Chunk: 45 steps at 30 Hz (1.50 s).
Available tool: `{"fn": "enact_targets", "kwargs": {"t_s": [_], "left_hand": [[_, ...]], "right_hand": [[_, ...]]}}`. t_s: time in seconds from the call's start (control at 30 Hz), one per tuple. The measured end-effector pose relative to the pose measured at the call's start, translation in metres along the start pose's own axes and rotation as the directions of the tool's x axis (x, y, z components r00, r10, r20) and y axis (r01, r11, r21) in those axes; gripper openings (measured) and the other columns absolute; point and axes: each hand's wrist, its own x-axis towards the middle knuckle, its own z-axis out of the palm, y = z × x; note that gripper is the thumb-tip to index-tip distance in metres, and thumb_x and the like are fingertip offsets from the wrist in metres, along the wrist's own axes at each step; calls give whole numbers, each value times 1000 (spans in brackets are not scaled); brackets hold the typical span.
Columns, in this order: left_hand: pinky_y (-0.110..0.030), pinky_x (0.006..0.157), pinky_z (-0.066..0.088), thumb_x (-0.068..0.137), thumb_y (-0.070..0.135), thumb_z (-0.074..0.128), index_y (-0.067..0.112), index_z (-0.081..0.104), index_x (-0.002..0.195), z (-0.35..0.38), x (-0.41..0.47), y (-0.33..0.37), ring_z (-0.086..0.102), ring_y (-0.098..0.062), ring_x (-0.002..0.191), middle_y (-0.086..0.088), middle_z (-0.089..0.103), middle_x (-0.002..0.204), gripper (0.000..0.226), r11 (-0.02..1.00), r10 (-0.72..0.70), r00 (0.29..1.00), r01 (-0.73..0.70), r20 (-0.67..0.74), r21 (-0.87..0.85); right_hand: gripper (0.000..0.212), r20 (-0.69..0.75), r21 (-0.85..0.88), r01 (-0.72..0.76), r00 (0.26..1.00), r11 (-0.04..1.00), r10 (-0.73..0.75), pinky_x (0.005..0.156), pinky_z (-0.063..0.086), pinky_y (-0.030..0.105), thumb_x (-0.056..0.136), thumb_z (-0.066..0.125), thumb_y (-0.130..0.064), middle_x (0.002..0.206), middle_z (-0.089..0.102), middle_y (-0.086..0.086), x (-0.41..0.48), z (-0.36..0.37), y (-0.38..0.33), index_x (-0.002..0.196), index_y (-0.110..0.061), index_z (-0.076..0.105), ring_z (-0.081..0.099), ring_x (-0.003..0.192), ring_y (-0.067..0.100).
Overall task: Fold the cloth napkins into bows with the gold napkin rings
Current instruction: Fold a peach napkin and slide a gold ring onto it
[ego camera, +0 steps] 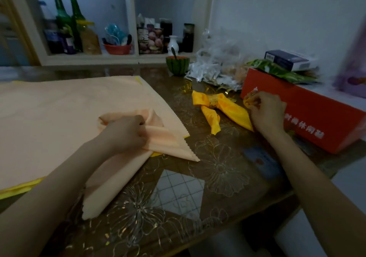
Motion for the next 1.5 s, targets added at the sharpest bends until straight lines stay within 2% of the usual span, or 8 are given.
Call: {"fn": "enact_targets", "kwargs": {"t_s": [0.1, 0.27, 0.67, 0.77, 0.87, 1.07, 1.33, 1.5], "left_hand": [[-37, 91, 41, 88, 22, 52, 17, 54, 113, -12, 0, -11, 51, -24, 103, -6, 58, 111, 26, 997, -60, 998, 58, 34, 50], [-54, 103, 34, 87, 18, 53, 19, 54, 121, -19, -6, -32, 51, -24, 107, -5, 57, 113, 35, 983, -173, 985, 173, 1, 60], [-47, 111, 19, 88, 24, 55, 18, 21, 146, -14, -5, -47, 29, -28, 133, -8, 30, 144, 67, 978, -106, 977, 136, -186, 157], [-38, 107, 24, 89, 27, 54, 20, 37, 138, -11, -1, -34, 35, -23, 127, -5, 40, 137, 53, 988, 17, 978, 15, -210, 150], [-37, 104, 26, 87, 33, 56, 19, 45, 130, -5, 2, -25, 43, -23, 121, -4, 49, 129, 47, 996, 28, 992, -16, -127, 93], [-37, 106, 26, 88, 23, 54, 19, 34, 138, -4, 3, -26, 42, -24, 125, -5, 47, 135, 54, 999, -36, 993, 40, -116, 36], [-35, 94, 31, 91, 15, 49, 21, 60, 97, -1, 1, -33, 53, -23, 104, 1, 55, 92, 14, 999, -27, 983, 19, -181, -50], [-34, 93, 35, 91, 12, 49, 15, 66, 107, -3, 1, -38, 53, -18, 101, 3, 59, 95, 24, 934, -106, 973, 27, -206, -357]], "right_hand": [[15, 163, 454, -24, 985, 891, -57, 74, 44, 14, 82, 69, -6, 88, 58, -5, -12, -18, -38, 94, -8, 61, 53, 79, 0], [15, 400, 674, -50, 863, 737, -308, 61, 44, 3, 81, 70, -9, 85, 60, -8, -21, -30, -105, 90, -14, 60, 57, 71, -9], [10, 607, 649, -18, 615, 760, -503, 64, 47, 23, 87, 65, -24, 85, 63, 2, -43, 49, -205, 86, -14, 63, 59, 75, 14], [25, 638, 583, 80, 572, 809, -516, 59, 42, 21, 97, 45, -26, 81, 63, 3, -48, 58, -195, 87, -14, 65, 52, 64, 5], [32, 634, 575, 16, 624, 818, -458, 60, 42, 26, 98, 38, -17, 78, 61, 9, -51, 59, -190, 94, 3, 63, 50, 56, 2], [22, 574, 580, 21, 698, 814, -427, 64, 46, 37, 88, 45, 0, 83, 64, 15, -58, 55, -196, 91, -2, 67, 56, 69, 22], [24, 606, 642, -177, 714, 746, -352, 39, 33, 12, 91, 51, -1, 70, 61, 3, -64, 51, -198, 86, -14, 70, 48, 49, 4], [25, 555, 702, -204, 757, 682, -344, 37, 30, 12, 92, 54, -4, 63, 60, -5, -66, 50, -198, 86, -21, 71, 46, 42, 0]]}}
